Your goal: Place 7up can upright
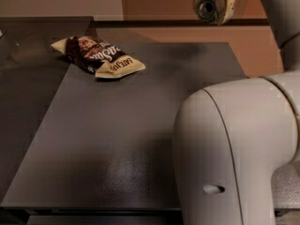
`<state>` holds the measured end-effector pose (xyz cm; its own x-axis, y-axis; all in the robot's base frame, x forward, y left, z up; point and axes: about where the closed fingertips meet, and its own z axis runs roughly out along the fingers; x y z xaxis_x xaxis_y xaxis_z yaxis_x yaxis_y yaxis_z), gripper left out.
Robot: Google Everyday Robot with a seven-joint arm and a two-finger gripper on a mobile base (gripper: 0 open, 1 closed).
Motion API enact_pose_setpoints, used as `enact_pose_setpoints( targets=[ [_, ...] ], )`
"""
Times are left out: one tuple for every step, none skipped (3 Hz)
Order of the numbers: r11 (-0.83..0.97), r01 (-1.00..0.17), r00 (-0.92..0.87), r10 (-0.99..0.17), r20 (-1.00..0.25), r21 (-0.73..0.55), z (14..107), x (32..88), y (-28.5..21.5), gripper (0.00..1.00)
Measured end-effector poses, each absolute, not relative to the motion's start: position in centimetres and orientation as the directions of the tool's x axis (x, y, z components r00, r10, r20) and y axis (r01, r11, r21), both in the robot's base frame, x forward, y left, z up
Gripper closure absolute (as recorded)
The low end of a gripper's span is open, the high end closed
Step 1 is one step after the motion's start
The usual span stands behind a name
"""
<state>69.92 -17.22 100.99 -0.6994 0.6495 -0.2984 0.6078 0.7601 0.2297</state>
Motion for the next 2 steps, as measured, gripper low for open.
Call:
enact_pose_setpoints(
  targets=[
    [0.702, 0.637, -0.654, 0.711, -0.260, 0.317, 101.44, 70.88, -15.68, 1.00],
    [0.705, 0.626, -0.652, 0.707, -0.272, 0.333, 101.40, 71.64, -15.44, 1.00]
  ],
)
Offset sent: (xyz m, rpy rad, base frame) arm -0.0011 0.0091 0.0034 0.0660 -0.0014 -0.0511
